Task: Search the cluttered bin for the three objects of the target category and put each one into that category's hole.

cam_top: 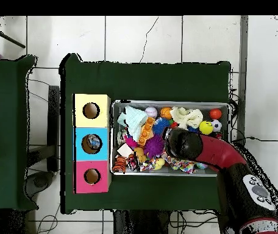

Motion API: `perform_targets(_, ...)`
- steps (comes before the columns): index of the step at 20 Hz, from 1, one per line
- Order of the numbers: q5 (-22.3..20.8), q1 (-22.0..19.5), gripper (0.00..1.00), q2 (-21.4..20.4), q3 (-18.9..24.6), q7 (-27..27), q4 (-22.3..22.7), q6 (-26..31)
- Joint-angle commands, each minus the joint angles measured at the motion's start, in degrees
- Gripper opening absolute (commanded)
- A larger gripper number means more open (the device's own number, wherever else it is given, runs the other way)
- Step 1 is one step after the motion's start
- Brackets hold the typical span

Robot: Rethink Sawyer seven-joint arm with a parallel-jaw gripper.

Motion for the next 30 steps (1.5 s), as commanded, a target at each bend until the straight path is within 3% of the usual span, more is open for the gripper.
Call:
perform_targets(1, -1.1, 1.4, 0.00, -2.8, 4.1, 3.3, 6.4, -0.5)
perform_targets(5, 1.8, 4.9, 0.00, -11.8, 2.3, 5.4, 9.9, 6.2)
perform_targets(9, 4.0, 8.1, 0.00, -16.8, -0.3, 7.1, 10.5, 13.2)
perform_targets(16, 5.8, 8.5, 0.00, -18.7, -0.4, 6.1, 11.3, 14.7)
perform_targets(24, 7.3, 11.5, 0.00, -23.8, -2.3, 7.7, 12.0, 19.8)
perform_targets(30, 9.0, 14.3, 0.00, -24.1, -3.4, 10.8, 13.5, 18.4)
